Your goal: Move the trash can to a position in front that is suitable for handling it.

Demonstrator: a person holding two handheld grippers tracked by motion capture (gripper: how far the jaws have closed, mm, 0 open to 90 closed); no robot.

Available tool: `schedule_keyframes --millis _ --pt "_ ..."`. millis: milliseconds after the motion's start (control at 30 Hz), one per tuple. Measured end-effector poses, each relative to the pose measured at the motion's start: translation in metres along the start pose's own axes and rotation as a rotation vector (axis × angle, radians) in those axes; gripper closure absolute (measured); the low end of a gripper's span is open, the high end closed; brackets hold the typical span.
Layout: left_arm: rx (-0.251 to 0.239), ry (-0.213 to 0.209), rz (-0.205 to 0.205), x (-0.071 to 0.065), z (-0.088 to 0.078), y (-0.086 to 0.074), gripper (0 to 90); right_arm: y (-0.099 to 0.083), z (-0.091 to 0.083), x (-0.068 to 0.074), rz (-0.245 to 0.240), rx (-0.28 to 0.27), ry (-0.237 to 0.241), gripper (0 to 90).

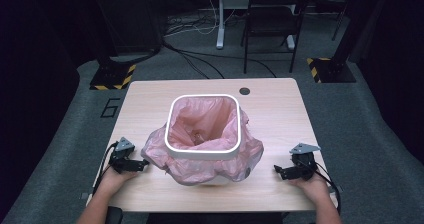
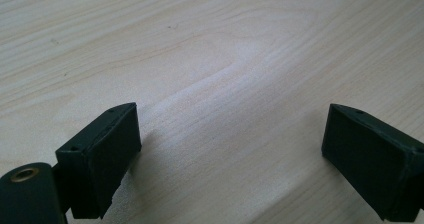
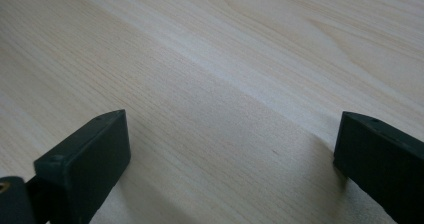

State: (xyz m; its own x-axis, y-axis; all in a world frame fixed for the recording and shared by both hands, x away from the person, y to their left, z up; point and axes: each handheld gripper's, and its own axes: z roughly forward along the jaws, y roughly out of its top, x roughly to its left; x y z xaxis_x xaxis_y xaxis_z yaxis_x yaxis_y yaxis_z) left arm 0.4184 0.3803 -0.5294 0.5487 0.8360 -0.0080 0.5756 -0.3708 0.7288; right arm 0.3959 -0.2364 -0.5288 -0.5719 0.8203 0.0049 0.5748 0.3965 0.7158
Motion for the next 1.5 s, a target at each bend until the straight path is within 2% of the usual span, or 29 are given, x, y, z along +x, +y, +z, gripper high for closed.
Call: schedule_keyframes --millis 100,200,267,433,633,800,900,1067,1167,1267,1333,1433,1500 --pt "-0.002 -0.01 0.009 0.001 0.001 0.001 9.2 -0.001 -0.002 0.0 0.001 -0.006 0.003 3.5" --pt "-0.003 -0.015 0.009 0.002 0.0 0.001 10.0 -0.003 -0.005 0.001 -0.023 -0.018 0.023 13.0" --pt "0.002 -0.014 0.007 0.002 -0.001 0.001 12.4 -0.003 -0.007 0.002 -0.028 -0.017 0.03 15.8" --pt "0.019 -0.01 0.011 0.001 -0.004 0.002 17.8 0.001 -0.011 0.004 -0.027 0.017 0.027 25.1" --pt "0.029 -0.032 0.027 -0.003 -0.008 0.002 28.1 0.004 -0.015 0.007 -0.033 0.044 0.037 39.1" --pt "0.046 -0.046 0.025 -0.004 -0.01 0.005 30.4 0.004 -0.017 0.008 -0.032 0.042 0.056 43.0" --pt "0.015 -0.062 -0.001 -0.006 -0.013 0.008 30.4 0.006 -0.02 0.008 -0.026 0.021 0.065 45.1" --pt "-0.022 -0.072 0.008 -0.008 -0.021 0.011 30.9 0.008 -0.028 0.008 0.0 -0.017 0.068 46.7" --pt "-0.026 -0.076 -0.001 -0.008 -0.024 0.012 32.1 0.01 -0.034 0.011 -0.013 -0.032 0.041 45.8" --pt "-0.032 -0.091 -0.021 -0.007 -0.026 0.013 33.2 0.013 -0.039 0.016 -0.051 -0.026 -0.002 44.4" --pt "-0.032 -0.102 -0.028 -0.007 -0.028 0.015 33.7 0.014 -0.042 0.02 -0.067 -0.032 -0.004 44.5" --pt "-0.033 -0.104 -0.019 -0.009 -0.031 0.018 33.8 0.017 -0.045 0.026 -0.098 -0.033 -0.013 45.3" --pt "-0.037 -0.103 -0.024 -0.009 -0.033 0.019 33.9 0.018 -0.047 0.029 -0.095 -0.036 -0.003 45.4"
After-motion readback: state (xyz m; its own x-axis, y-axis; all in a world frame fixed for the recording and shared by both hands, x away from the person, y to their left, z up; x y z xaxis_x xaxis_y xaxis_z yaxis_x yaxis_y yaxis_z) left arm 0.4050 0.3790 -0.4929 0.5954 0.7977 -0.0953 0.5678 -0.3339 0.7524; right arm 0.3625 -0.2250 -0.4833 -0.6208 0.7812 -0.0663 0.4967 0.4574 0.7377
